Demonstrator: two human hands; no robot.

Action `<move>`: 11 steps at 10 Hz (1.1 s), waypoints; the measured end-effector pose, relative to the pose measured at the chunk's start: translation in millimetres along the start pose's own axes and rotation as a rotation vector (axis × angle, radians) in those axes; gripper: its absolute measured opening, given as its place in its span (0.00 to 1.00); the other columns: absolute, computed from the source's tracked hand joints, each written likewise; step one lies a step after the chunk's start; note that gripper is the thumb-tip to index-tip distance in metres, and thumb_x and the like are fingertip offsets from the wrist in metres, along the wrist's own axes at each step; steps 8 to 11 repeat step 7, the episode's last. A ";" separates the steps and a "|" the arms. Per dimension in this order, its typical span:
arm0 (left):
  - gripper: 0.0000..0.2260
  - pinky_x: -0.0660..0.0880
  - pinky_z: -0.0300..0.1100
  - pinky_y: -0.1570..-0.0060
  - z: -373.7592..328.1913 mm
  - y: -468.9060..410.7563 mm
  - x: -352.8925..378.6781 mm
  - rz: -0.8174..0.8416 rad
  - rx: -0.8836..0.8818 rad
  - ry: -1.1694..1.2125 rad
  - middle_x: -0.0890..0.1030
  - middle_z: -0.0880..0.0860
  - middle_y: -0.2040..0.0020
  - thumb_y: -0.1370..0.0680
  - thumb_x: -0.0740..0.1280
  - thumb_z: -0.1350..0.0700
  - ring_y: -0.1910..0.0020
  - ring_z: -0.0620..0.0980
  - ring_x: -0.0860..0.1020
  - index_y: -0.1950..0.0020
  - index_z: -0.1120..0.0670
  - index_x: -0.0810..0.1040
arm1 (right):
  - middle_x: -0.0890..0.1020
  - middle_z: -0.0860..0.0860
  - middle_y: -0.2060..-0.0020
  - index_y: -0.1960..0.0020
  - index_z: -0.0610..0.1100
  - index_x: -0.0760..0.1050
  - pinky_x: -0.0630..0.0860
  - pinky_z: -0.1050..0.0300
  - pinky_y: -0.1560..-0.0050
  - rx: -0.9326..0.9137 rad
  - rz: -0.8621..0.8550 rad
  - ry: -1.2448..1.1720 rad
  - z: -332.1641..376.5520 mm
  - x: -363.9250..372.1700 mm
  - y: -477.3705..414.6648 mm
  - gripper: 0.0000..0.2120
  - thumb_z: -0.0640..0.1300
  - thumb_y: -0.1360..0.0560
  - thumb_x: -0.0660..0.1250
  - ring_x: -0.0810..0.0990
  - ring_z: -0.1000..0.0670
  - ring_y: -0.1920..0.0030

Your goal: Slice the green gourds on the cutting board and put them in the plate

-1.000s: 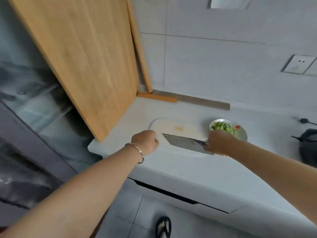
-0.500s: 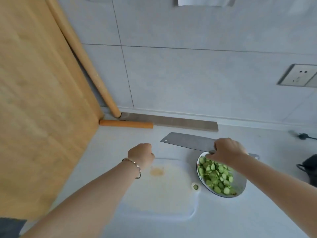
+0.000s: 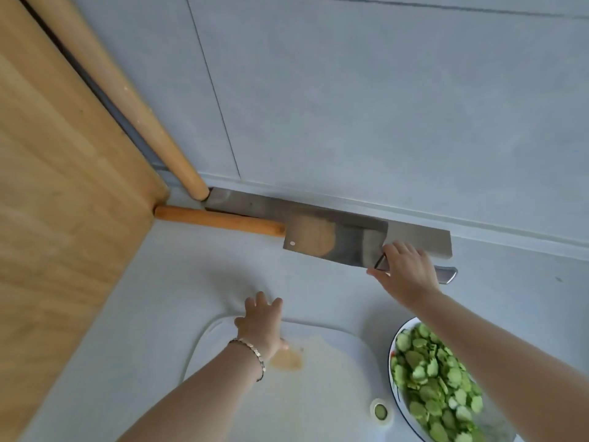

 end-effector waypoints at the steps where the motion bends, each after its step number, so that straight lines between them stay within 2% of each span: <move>1: 0.25 0.68 0.46 0.48 6.1 -9.5 6.3 -0.013 -0.051 0.024 0.62 0.53 0.39 0.29 0.72 0.50 0.37 0.54 0.61 0.38 0.51 0.65 | 0.76 0.47 0.42 0.38 0.41 0.71 0.60 0.54 0.41 0.044 0.029 -0.030 -0.3 30.4 -16.8 0.21 0.55 0.24 0.64 0.71 0.44 0.38; 3: 0.14 0.68 0.50 0.44 -0.4 -11.8 8.7 -0.095 -0.026 0.145 0.65 0.53 0.41 0.27 0.67 0.63 0.41 0.54 0.63 0.43 0.53 0.71 | 0.74 0.43 0.42 0.38 0.39 0.73 0.62 0.49 0.39 0.214 0.089 -0.219 -9.0 73.7 -17.6 0.21 0.50 0.26 0.67 0.67 0.39 0.39; 4: 0.15 0.67 0.53 0.41 -3.0 -13.8 9.5 -0.091 -0.027 0.209 0.64 0.54 0.43 0.28 0.62 0.70 0.43 0.56 0.63 0.45 0.55 0.72 | 0.72 0.41 0.41 0.37 0.40 0.74 0.62 0.48 0.36 0.278 0.071 -0.273 -12.9 76.3 -17.5 0.21 0.50 0.26 0.68 0.65 0.38 0.38; 5: 0.15 0.65 0.51 0.41 -3.6 -16.4 11.2 -0.100 -0.009 0.215 0.65 0.53 0.48 0.31 0.62 0.73 0.47 0.55 0.63 0.51 0.55 0.71 | 0.71 0.43 0.40 0.38 0.44 0.73 0.58 0.50 0.35 0.295 0.116 -0.199 -9.8 72.7 -18.5 0.19 0.51 0.25 0.66 0.65 0.40 0.38; 6: 0.14 0.64 0.53 0.40 -5.7 -17.1 12.8 -0.115 0.042 0.190 0.68 0.53 0.47 0.31 0.63 0.73 0.44 0.54 0.64 0.53 0.56 0.70 | 0.68 0.44 0.36 0.35 0.45 0.70 0.58 0.52 0.33 0.313 0.155 -0.185 -3.1 66.8 -16.2 0.18 0.47 0.24 0.65 0.64 0.42 0.35; 7: 0.12 0.63 0.57 0.37 -4.2 -16.6 15.8 -0.100 0.097 0.167 0.68 0.54 0.45 0.28 0.65 0.68 0.43 0.54 0.64 0.47 0.58 0.72 | 0.65 0.44 0.33 0.32 0.45 0.65 0.58 0.52 0.32 0.294 0.162 -0.150 11.7 57.2 -8.7 0.21 0.47 0.24 0.64 0.62 0.43 0.33; 11: 0.12 0.63 0.57 0.37 -4.2 -16.6 15.8 -0.100 0.097 0.167 0.68 0.54 0.45 0.28 0.65 0.68 0.43 0.54 0.64 0.47 0.58 0.72 | 0.65 0.44 0.33 0.32 0.45 0.65 0.58 0.52 0.32 0.294 0.162 -0.150 11.7 57.2 -8.7 0.21 0.47 0.24 0.64 0.62 0.43 0.33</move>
Point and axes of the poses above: each hand's wrist, its own y-axis away from the middle knuckle, its own x-axis out of the palm, z = x × y, the point moved 9 cm from there along -y, towards the middle knuckle
